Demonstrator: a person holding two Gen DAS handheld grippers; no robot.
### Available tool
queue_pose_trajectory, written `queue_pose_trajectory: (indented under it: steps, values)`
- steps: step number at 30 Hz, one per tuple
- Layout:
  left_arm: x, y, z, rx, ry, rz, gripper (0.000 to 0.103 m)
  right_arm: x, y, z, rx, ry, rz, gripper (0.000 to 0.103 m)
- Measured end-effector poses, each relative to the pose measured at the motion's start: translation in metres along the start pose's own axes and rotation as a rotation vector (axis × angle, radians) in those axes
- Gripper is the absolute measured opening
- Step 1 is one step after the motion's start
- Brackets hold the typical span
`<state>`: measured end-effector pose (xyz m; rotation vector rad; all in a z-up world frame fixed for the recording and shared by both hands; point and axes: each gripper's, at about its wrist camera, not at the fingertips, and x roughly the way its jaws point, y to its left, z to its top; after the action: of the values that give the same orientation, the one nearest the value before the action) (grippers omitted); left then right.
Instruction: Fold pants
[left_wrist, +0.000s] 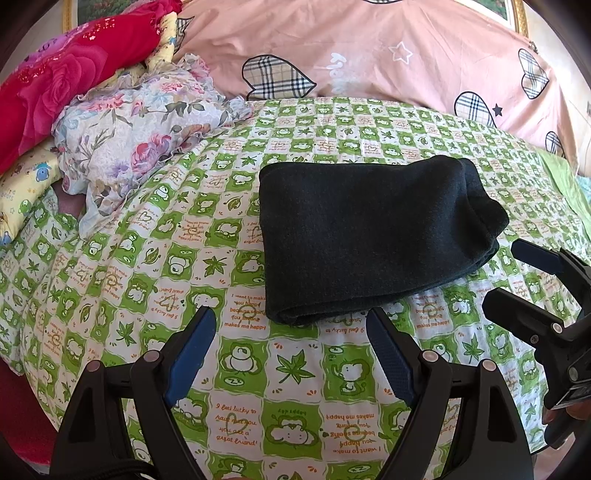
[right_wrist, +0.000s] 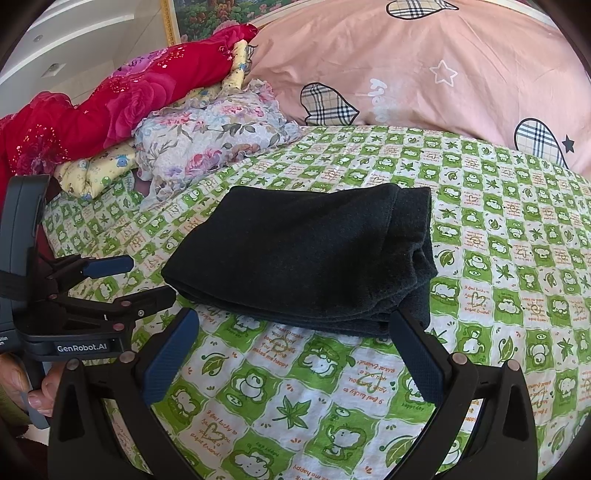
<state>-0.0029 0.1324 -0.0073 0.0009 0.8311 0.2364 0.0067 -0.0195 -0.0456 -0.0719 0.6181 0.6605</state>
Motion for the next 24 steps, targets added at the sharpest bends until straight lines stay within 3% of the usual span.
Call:
queue_pose_trajectory:
  steps: [24]
  values:
    - [-0.0016,-0.0005,0.0009,0.006,-0.004,-0.006,0.084,-0.0014,0.0050,0.0039,-0.005,-0.006,-0.001,0.102]
